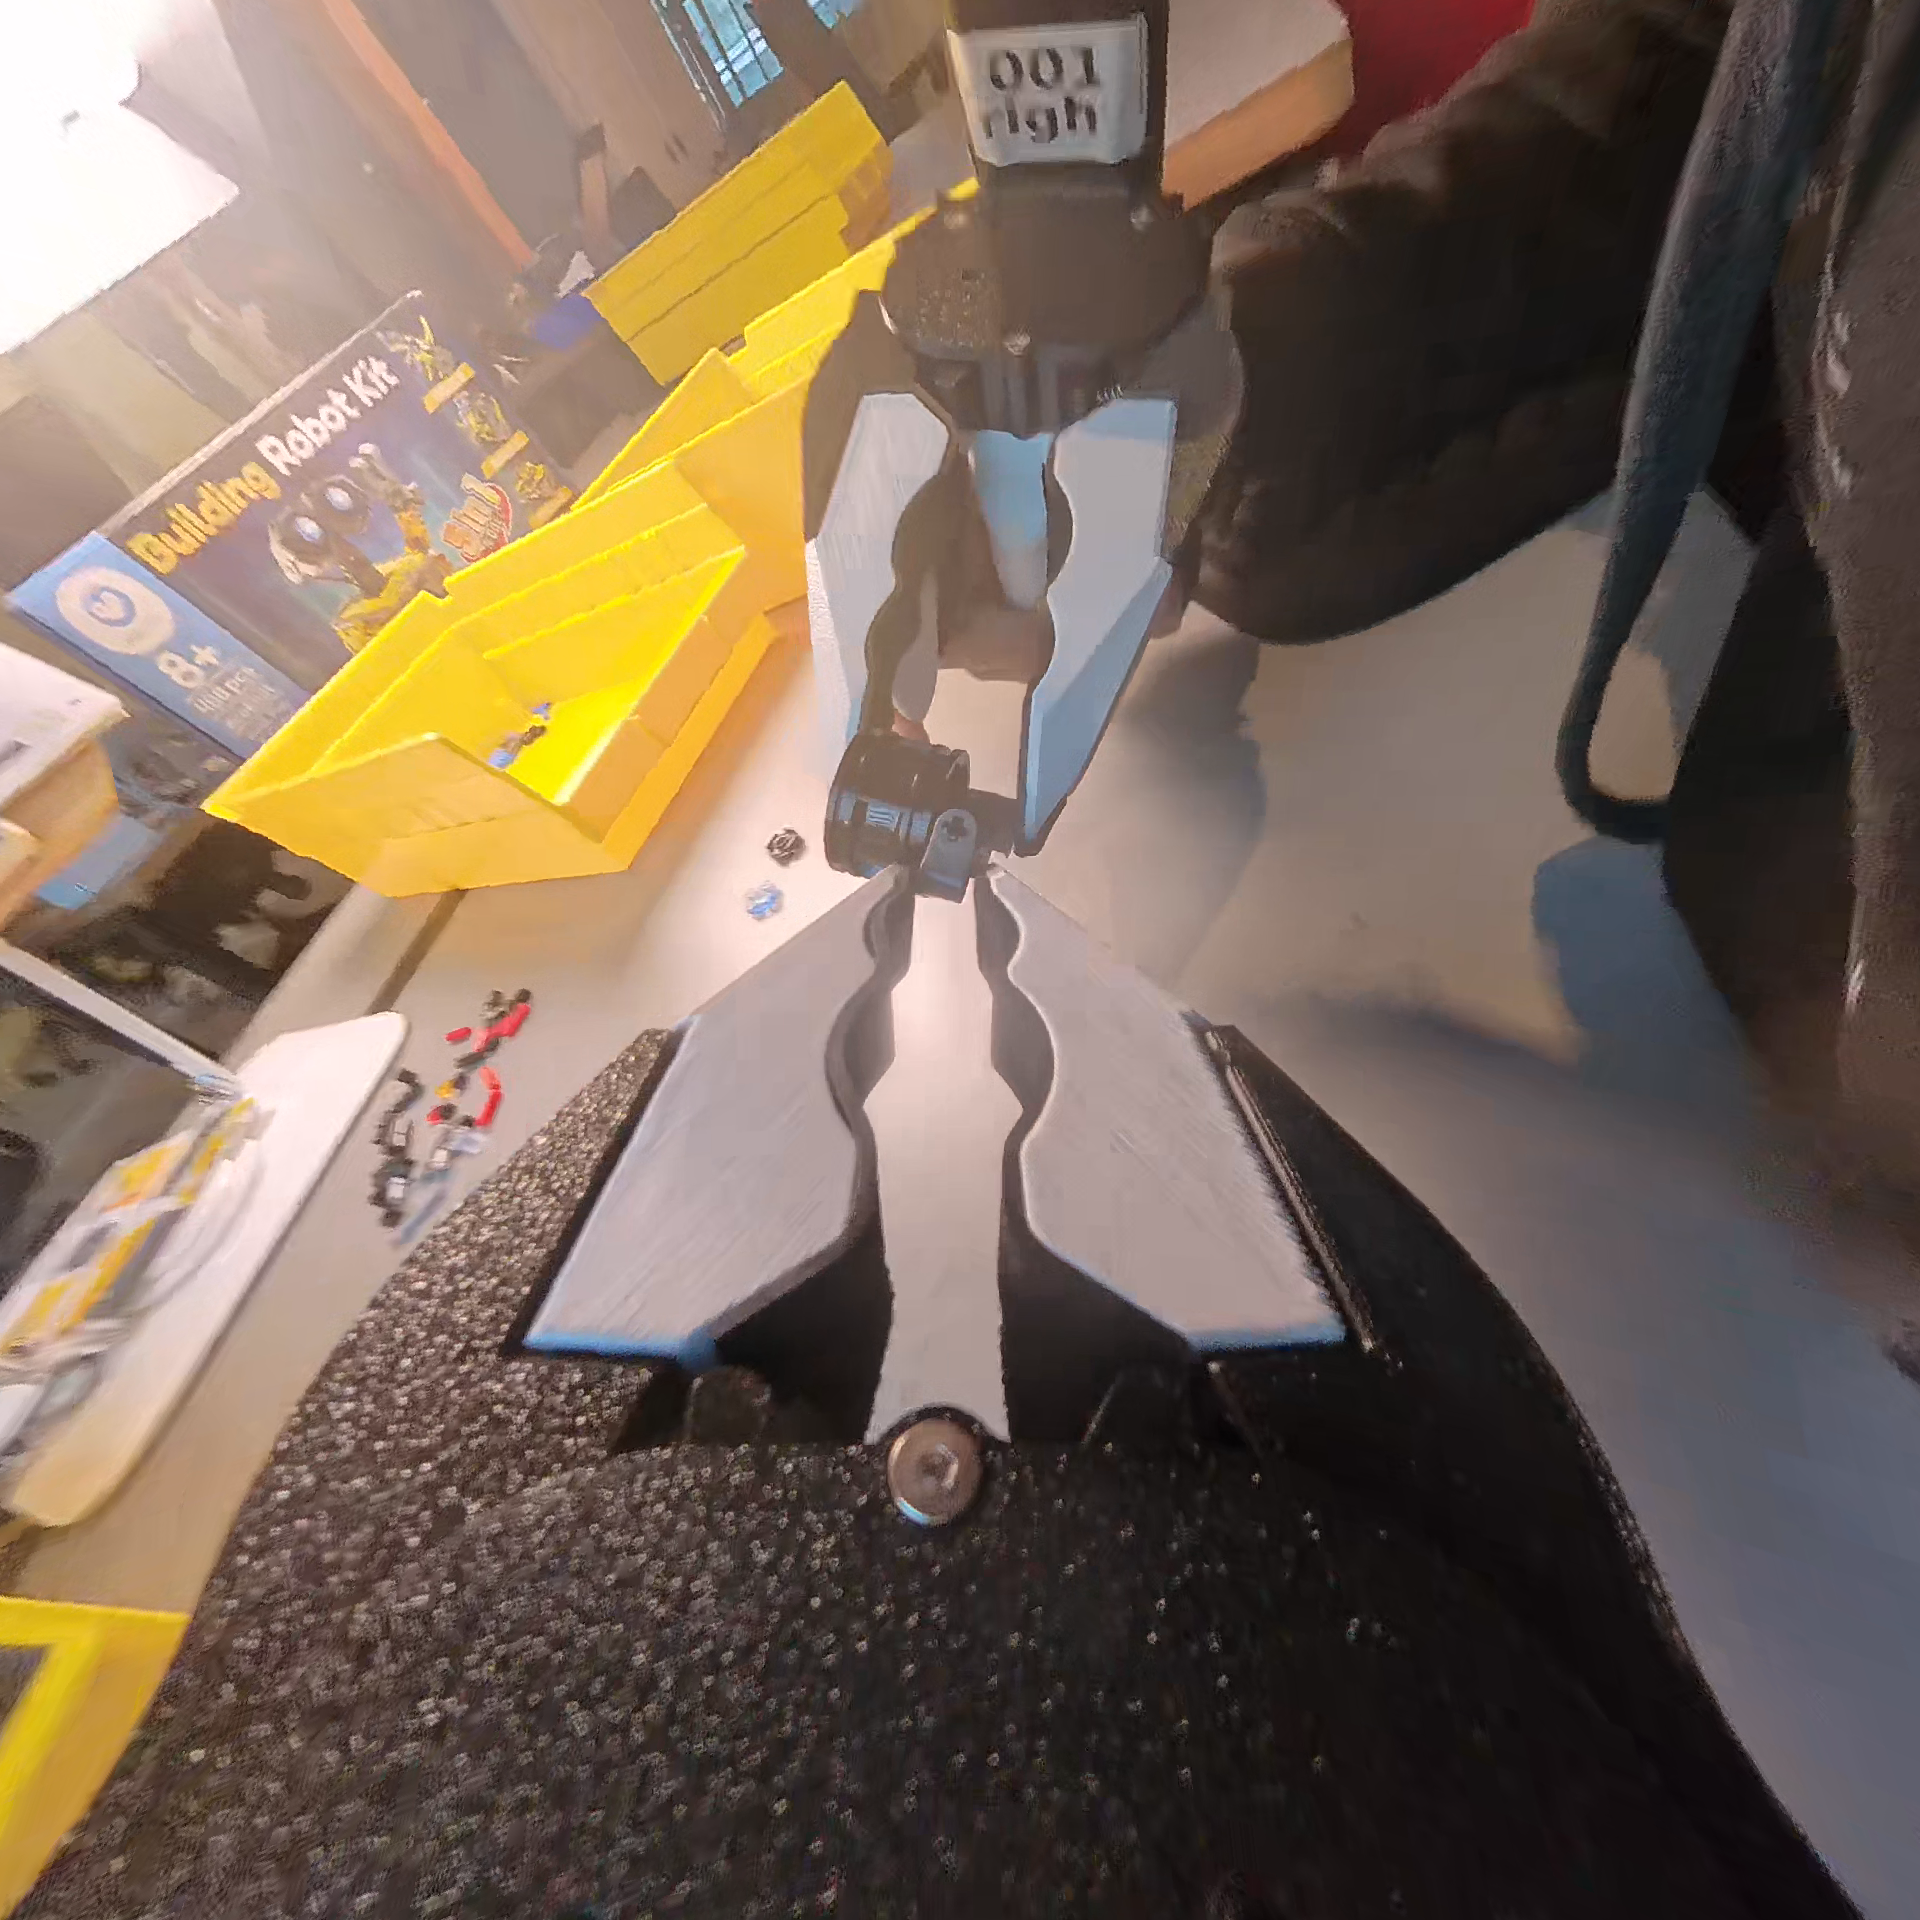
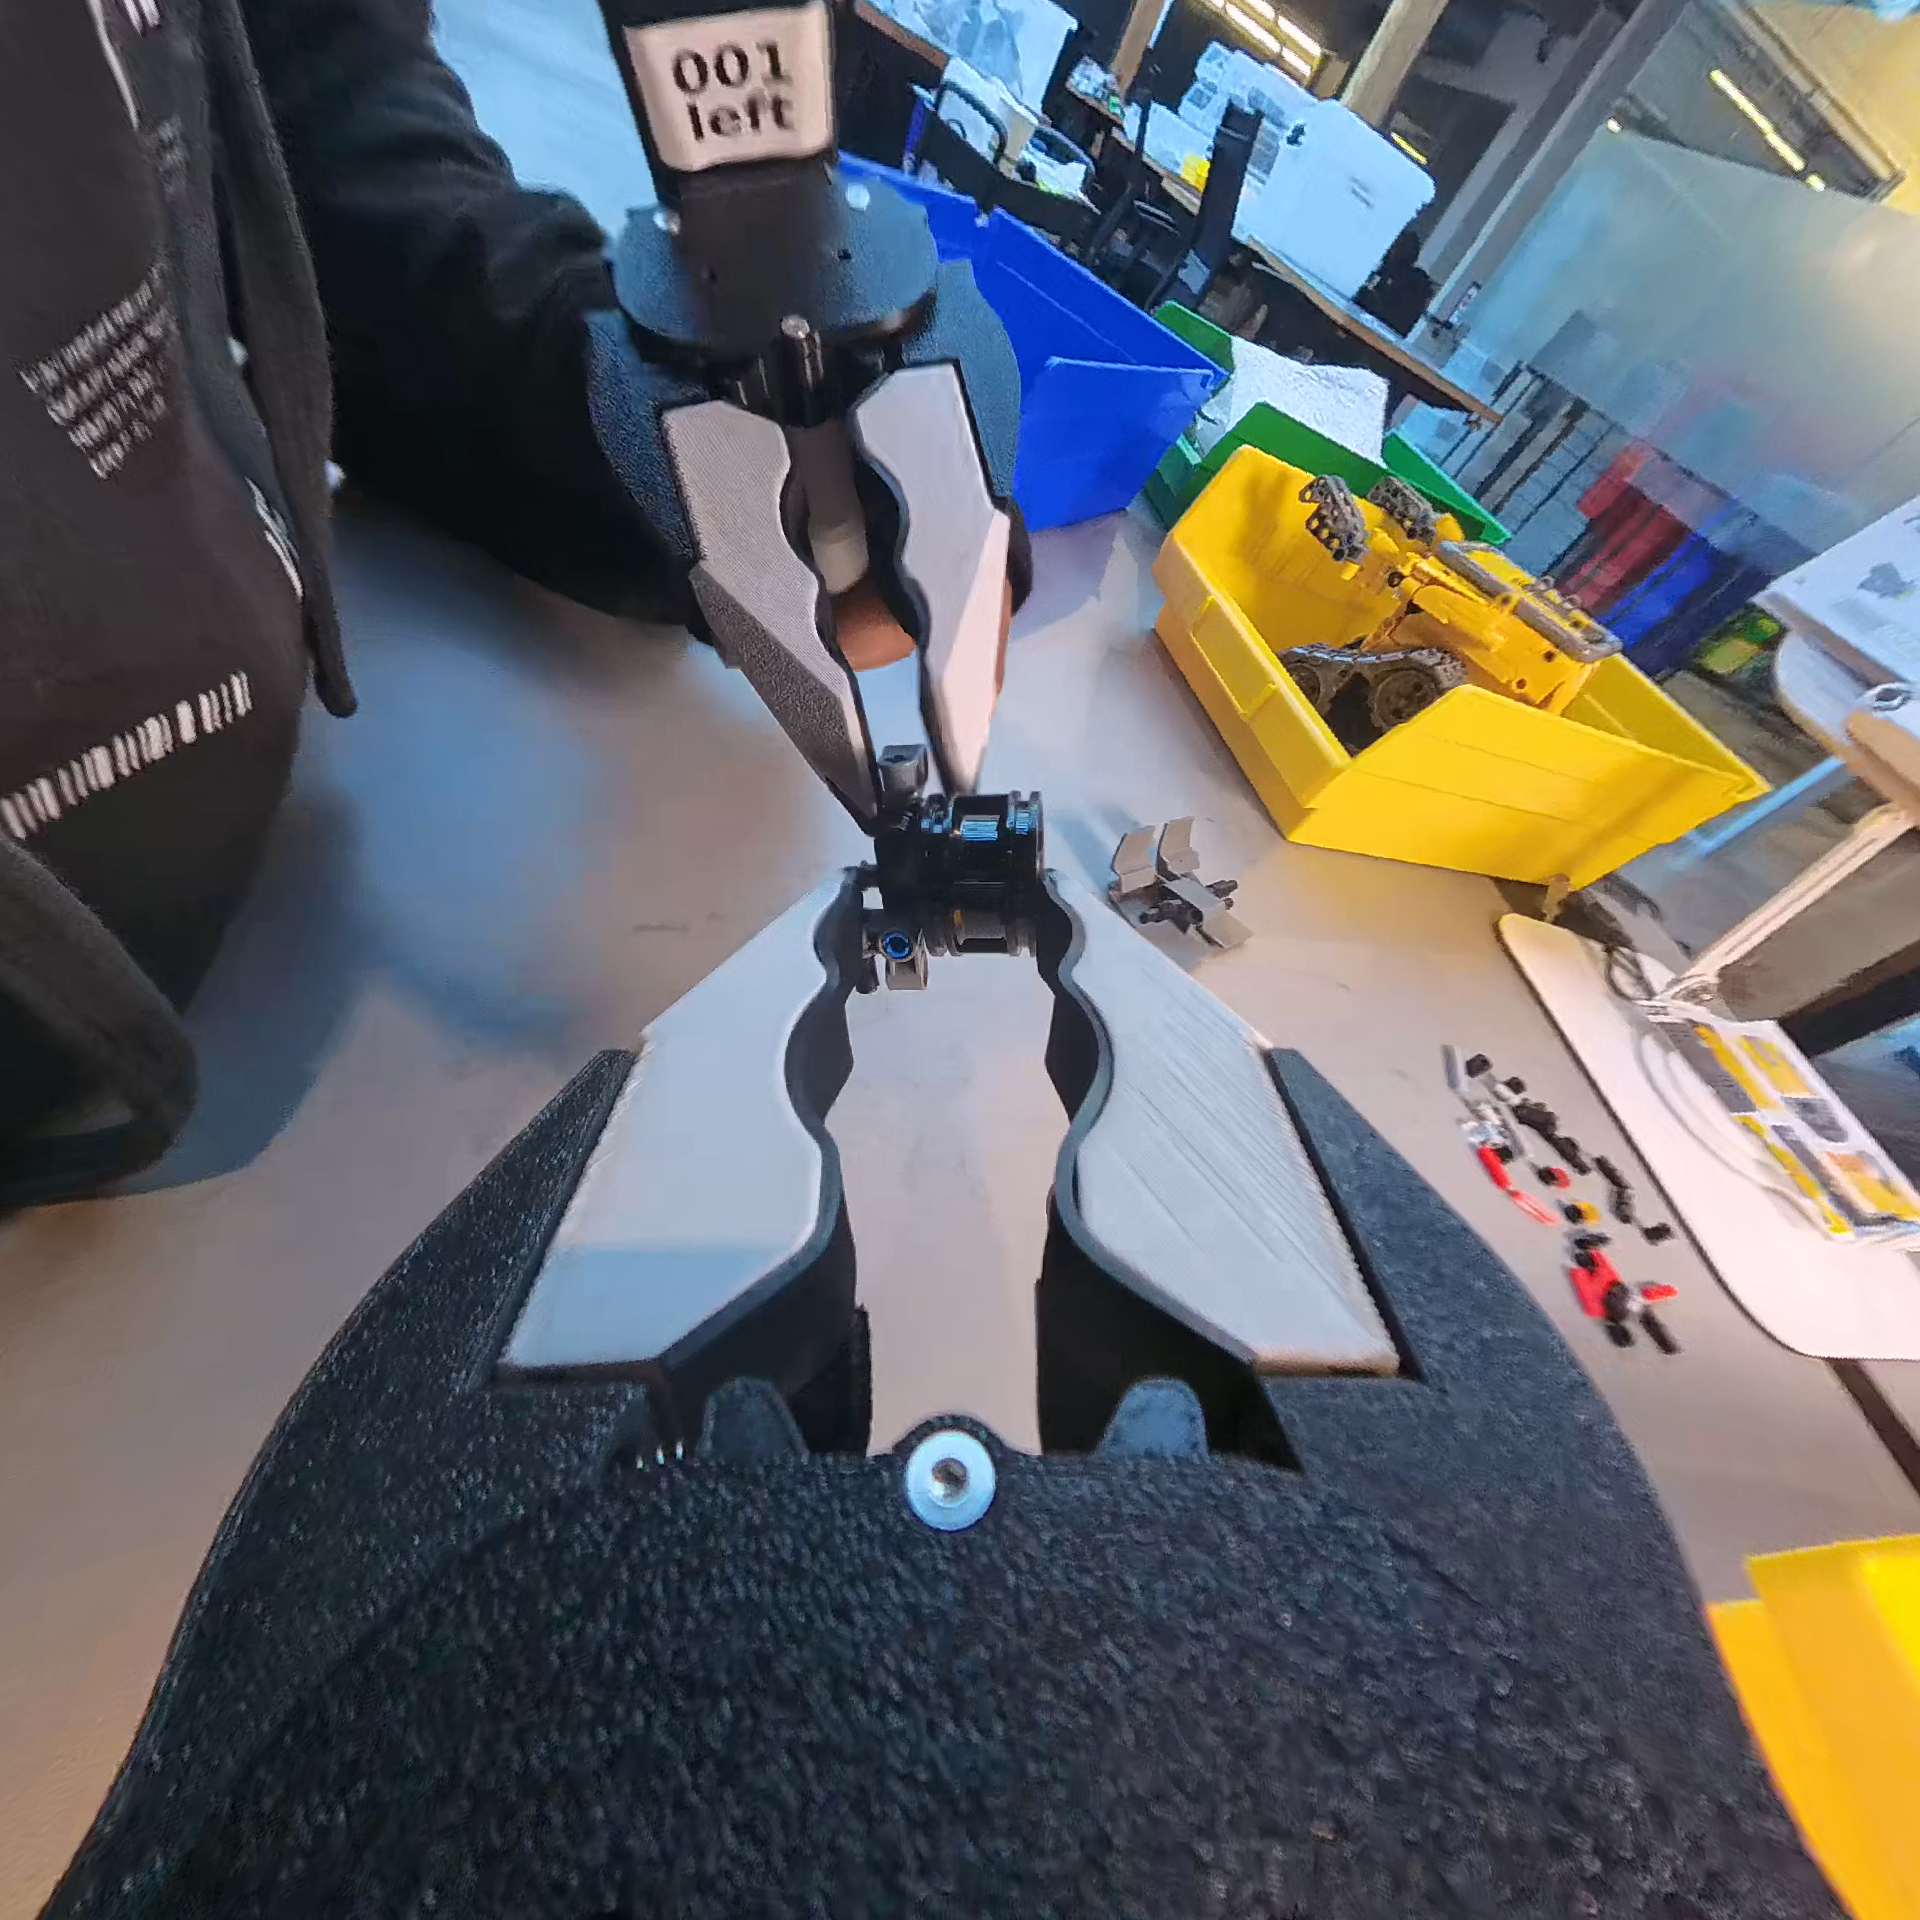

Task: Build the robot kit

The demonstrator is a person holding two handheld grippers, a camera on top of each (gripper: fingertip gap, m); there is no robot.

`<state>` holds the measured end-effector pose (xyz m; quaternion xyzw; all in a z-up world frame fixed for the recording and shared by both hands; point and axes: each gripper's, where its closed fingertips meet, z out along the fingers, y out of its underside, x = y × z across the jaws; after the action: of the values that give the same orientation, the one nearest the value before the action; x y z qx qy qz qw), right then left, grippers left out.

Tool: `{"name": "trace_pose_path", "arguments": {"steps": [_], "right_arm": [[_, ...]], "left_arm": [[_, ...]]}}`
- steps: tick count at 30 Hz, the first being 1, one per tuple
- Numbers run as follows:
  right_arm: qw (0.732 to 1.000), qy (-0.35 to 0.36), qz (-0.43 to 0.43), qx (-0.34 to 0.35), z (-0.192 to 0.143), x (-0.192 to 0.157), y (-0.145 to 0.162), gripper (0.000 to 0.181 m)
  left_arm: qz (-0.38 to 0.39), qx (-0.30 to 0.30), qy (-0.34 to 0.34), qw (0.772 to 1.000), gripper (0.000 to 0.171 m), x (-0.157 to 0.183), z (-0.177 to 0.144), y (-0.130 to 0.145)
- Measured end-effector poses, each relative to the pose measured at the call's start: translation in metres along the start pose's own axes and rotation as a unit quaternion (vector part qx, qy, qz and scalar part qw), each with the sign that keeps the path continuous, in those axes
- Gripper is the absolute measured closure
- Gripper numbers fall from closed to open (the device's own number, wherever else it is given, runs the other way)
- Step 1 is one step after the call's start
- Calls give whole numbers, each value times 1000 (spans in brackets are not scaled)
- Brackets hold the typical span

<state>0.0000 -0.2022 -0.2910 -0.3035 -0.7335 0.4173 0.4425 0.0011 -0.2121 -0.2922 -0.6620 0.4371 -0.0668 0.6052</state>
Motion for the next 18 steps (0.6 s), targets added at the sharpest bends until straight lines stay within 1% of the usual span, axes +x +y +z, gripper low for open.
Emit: {"name": "trace_pose_path", "arguments": {"steps": [1, 3, 4, 5, 7, 9, 12, 14, 18], "right_arm": [[1000, -8, 14, 10, -1, 0, -2, 148], [999, -28, 36, 25, -2, -4, -6, 148], [998, -37, 43, 33, -2, -7, -8, 148], [997, -45, 49, 43, -2, -9, -11, 148], [994, -64, 61, 62, -2, -15, -19, 148], [992, -70, 71, 72, -2, -16, -22, 148], [991, -69, 87, 68, -1, -15, -20, 147], [993, -56, 85, 67, 0, -11, -20, 146], [994, -40, 84, 59, 1, -7, -19, 146]], "left_arm": [[-34, 15, 6, 999, 153, -2, -2, -3], [-100, 40, 29, 994, 129, -7, -5, -9], [-121, 50, 42, 990, 119, -7, -6, -13], [-129, 59, 58, 988, 117, -4, -6, -17], [-117, 58, 72, 989, 120, 3, -5, -18], [-104, 57, 81, 990, 137, 9, -5, -19], [-95, 49, 72, 992, 138, 7, -6, -18], [-98, 45, 58, 992, 142, 1, -6, -17], [-104, 40, 50, 993, 142, -3, -7, -15]]}}
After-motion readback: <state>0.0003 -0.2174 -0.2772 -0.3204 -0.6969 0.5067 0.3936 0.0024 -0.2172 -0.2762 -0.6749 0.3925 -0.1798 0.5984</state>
